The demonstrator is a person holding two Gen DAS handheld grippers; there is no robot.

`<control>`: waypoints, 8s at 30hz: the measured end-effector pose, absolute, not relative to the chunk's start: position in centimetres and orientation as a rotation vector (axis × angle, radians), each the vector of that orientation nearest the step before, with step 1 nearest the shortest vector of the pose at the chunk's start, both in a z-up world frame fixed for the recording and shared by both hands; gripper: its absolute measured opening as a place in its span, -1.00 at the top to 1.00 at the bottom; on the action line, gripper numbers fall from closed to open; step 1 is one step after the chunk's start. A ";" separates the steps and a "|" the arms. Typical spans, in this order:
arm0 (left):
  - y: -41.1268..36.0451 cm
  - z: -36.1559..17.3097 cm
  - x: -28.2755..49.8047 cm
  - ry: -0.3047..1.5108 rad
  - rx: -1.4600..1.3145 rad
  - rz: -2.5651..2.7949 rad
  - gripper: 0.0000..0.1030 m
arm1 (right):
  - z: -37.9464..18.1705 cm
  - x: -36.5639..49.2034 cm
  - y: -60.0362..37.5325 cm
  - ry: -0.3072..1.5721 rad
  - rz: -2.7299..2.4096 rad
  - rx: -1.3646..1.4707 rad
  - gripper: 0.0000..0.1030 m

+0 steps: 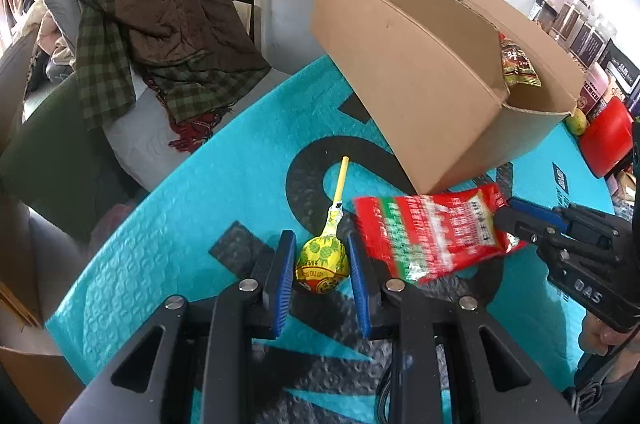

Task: Organize snacks
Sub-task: 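Grasp the yellow lollipop with left tool while right tool reaches for the red-green packet, then close the right tool on the red-and-green snack packet, then lift the red-and-green packet with the right tool and turn toward the box, then lift the yellow lollipop with left tool while right tool carries the packet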

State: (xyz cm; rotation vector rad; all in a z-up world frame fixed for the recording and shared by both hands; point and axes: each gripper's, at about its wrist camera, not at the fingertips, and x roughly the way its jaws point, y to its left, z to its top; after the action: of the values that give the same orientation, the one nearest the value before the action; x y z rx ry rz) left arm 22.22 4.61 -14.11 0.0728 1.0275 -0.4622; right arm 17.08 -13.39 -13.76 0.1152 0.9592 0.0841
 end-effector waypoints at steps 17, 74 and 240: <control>4.6 -13.3 15.9 1.044 0.043 -0.516 0.49 | -13.7 9.9 -13.1 0.981 0.005 0.107 0.90; 3.5 -11.8 11.3 1.029 0.014 -0.416 0.49 | -14.3 12.5 -11.4 1.012 0.320 -0.194 0.02; -23.6 -12.8 7.4 1.033 0.376 -0.927 0.51 | -10.2 -5.2 -32.2 0.767 -0.340 0.400 0.09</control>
State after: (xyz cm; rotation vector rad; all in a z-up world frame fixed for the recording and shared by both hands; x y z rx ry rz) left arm 7.42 -23.55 -12.80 0.3759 1.0334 -0.9272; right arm -5.24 -32.20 -10.19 0.3999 0.7673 -0.3398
